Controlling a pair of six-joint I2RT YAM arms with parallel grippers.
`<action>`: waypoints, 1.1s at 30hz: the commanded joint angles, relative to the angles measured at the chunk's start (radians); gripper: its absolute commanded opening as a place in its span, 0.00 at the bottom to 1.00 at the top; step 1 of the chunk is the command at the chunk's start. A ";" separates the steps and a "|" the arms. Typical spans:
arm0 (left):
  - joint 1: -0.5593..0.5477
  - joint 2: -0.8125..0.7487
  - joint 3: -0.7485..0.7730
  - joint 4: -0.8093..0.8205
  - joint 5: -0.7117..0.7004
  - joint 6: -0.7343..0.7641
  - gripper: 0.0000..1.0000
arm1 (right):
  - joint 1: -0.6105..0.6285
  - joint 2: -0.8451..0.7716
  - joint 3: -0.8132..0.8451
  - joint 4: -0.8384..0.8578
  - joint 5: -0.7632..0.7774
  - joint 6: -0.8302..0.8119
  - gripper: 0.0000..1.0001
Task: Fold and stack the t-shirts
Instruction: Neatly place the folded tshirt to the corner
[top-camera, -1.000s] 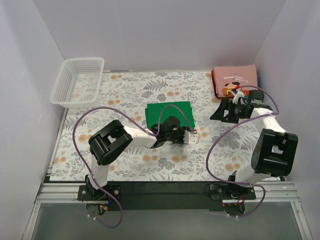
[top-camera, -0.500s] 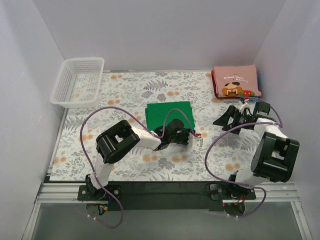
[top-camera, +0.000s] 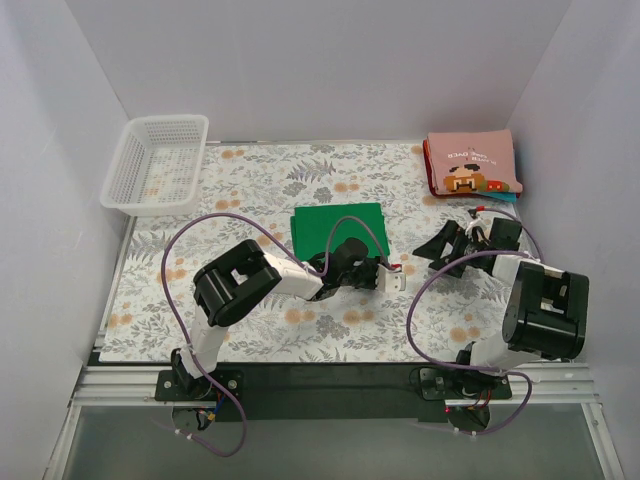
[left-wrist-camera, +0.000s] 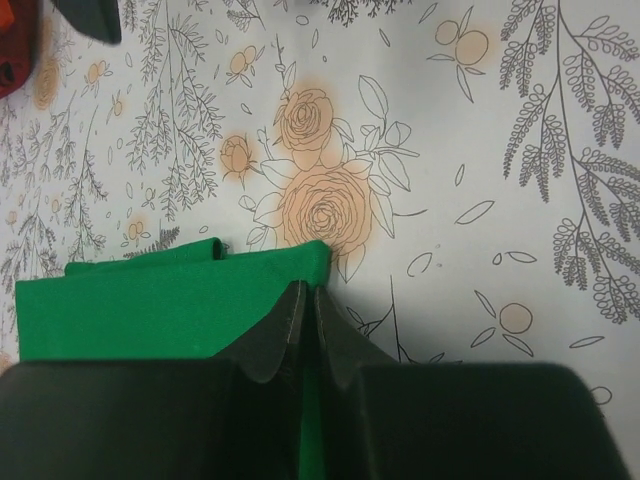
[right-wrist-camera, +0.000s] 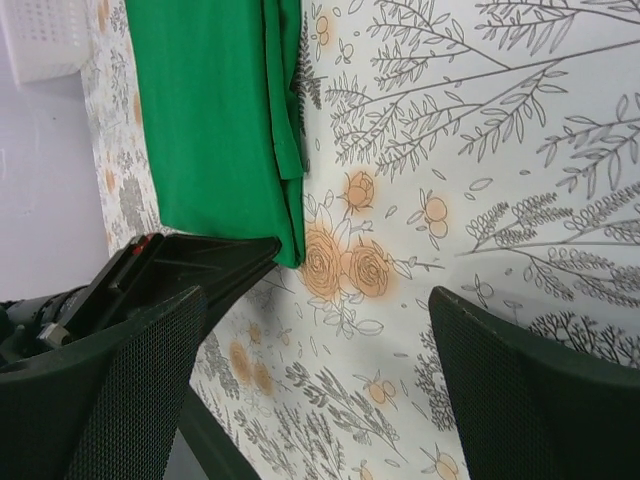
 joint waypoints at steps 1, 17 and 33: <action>0.002 -0.065 0.001 0.006 0.024 -0.056 0.00 | 0.038 0.028 0.003 0.221 0.041 0.138 0.98; 0.029 -0.131 0.052 0.020 0.044 -0.196 0.00 | 0.253 0.256 -0.020 0.629 0.221 0.609 0.98; 0.043 -0.165 0.066 0.037 0.049 -0.248 0.00 | 0.395 0.464 0.037 0.842 0.284 0.829 0.67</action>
